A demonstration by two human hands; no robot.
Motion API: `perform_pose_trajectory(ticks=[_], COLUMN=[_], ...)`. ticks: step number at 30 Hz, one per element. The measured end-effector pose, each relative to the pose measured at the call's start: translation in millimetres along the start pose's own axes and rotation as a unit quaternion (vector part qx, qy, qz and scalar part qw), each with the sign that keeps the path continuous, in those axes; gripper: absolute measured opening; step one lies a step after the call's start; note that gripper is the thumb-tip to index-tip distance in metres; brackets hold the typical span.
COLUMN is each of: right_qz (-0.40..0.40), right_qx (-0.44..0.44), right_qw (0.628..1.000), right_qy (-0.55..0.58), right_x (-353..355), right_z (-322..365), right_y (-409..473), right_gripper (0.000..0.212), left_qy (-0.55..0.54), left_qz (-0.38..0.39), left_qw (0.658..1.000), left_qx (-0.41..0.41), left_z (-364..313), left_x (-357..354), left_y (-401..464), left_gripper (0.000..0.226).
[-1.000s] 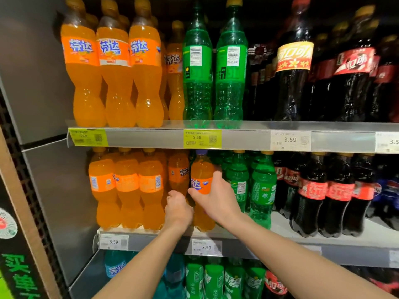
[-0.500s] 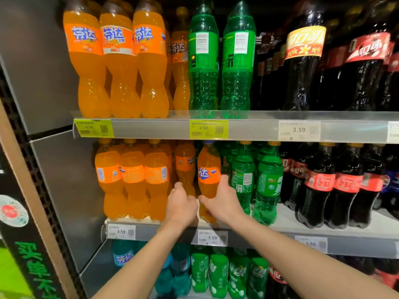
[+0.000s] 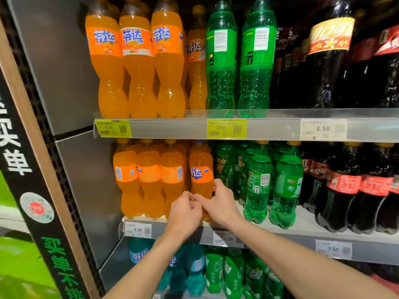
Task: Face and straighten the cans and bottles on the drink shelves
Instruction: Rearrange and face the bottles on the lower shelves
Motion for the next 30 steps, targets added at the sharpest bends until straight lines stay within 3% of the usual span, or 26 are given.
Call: perform_pose_trajectory(ticks=[12,16,20,22,27,30], right_qz=[0.043,0.009,-0.018,-0.046,-0.126,-0.174], right_qx=[0.003,0.014,0.028,0.030,0.045,0.049], right_qw=[0.999,1.000,0.999,0.997,0.988,0.982], right_qy=[0.023,0.000,-0.018,-0.046,-0.074,-0.059], right_x=[15.3,50.0,90.0,110.2,142.8,157.5], right_z=[2.4,-2.1,-8.9,-15.9,-35.6,-43.9], right_y=[-5.5,-15.0,-26.2,-32.0,-42.1,-42.0], right_gripper=[0.035,0.049,0.027,0.019,0.009,0.011], left_qy=[0.008,-0.008,-0.048,-0.056,-0.046,-0.046], left_qz=[-0.020,-0.008,0.018,0.035,0.087,0.109], left_qw=[0.999,1.000,0.999,0.998,0.994,0.992], left_qx=[0.028,0.004,-0.009,-0.018,-0.042,-0.043], left_z=[-11.8,-39.3,-65.6,-74.8,-82.7,-78.9], left_x=[0.1,-8.7,-34.3,-52.5,-92.0,-108.5], left_y=[-5.9,-12.7,-18.0,-18.3,-11.0,-3.8], left_gripper=[0.011,0.013,0.011,0.020,0.071,0.064])
Point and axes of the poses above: each hand's wrist, its own y-axis towards the middle knuckle, its own x-axis out of the back of the hand, z = x × y, the point moved 1 cm from there along y, towards the middle knuckle, and after that the axes turned 9 degrees about -y, right-handed, at the moved point
